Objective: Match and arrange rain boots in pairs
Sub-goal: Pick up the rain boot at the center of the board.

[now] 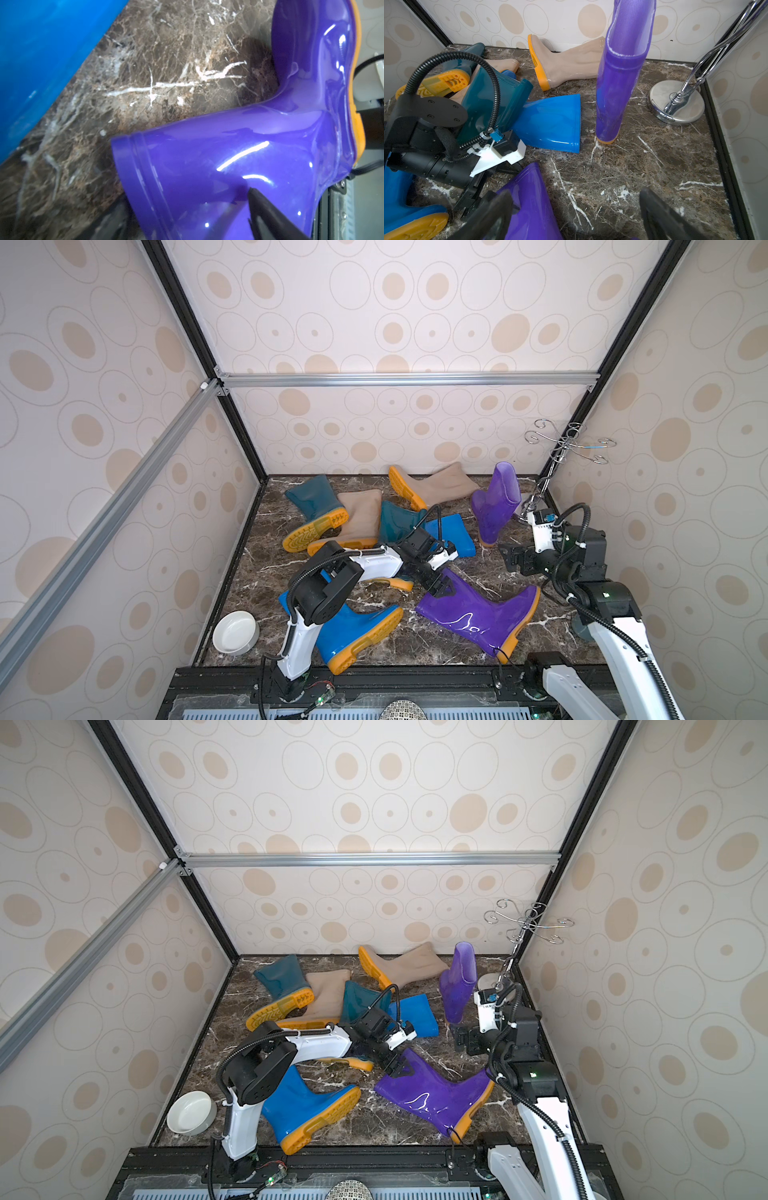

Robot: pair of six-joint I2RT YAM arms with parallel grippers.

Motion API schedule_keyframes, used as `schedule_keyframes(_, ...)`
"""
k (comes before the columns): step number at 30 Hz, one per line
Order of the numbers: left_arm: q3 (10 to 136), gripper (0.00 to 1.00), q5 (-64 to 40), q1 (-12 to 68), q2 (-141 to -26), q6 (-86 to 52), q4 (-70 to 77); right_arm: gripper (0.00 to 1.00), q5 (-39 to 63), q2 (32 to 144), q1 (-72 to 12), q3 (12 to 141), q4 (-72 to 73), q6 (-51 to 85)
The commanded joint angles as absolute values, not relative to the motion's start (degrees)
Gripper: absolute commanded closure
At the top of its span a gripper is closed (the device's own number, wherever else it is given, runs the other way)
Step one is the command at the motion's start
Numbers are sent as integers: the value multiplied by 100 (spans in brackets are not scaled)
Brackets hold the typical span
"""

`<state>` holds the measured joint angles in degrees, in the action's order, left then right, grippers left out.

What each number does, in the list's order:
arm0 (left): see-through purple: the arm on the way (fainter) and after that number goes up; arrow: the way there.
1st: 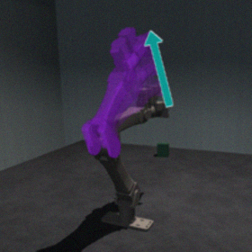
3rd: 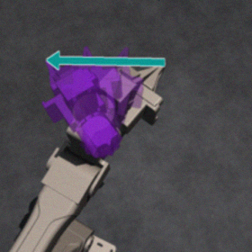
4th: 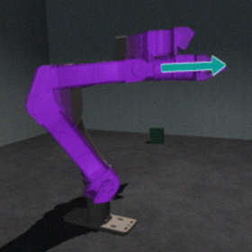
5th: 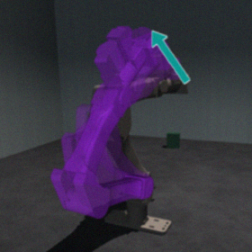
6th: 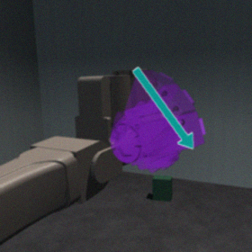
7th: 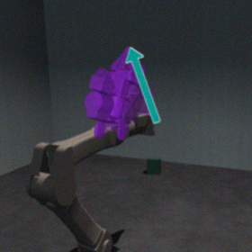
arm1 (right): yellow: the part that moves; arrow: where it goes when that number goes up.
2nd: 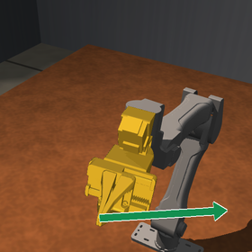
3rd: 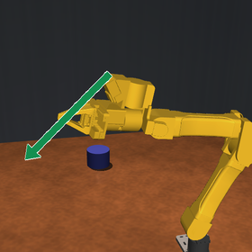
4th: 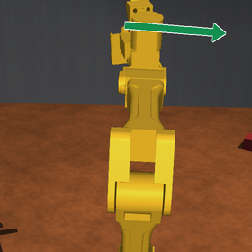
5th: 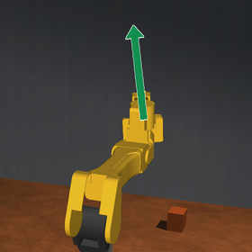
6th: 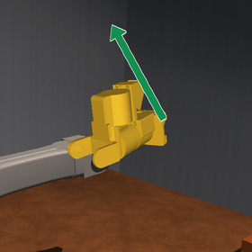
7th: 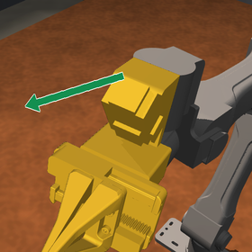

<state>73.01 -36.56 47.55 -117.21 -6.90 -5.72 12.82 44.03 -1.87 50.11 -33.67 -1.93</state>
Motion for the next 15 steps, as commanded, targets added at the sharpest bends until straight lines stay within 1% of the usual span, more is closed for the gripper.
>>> schedule_keyframes(1,7512,34,-4068,4947,-12012,-895,-905,5,1456,4369,-211,4914,-3249,-132)
schedule_keyframes(2,7574,39,-4117,4959,-12031,-911,-915,5,1471,4373,-205,4911,-3248,-120)
schedule_keyframes(7,7733,76,-4197,4997,-11914,-1042,-821,8,1566,4318,-207,4888,-3336,-145)
schedule_keyframes(9,7757,87,-4191,5001,-11827,-1123,-727,9,1581,4286,-209,4864,-3371,-151)
schedule_keyframes(10,7782,97,-4192,5000,-11777,-1166,-696,9,1591,4276,-209,4853,-3380,-150)
schedule_keyframes(11,7803,100,-4200,5001,-11738,-1210,-650,10,1594,4269,-206,4833,-3384,-152)
schedule_keyframes(15,7871,100,-4078,5003,-11476,-1345,-485,12,1634,4222,-207,4788,-3366,-155)
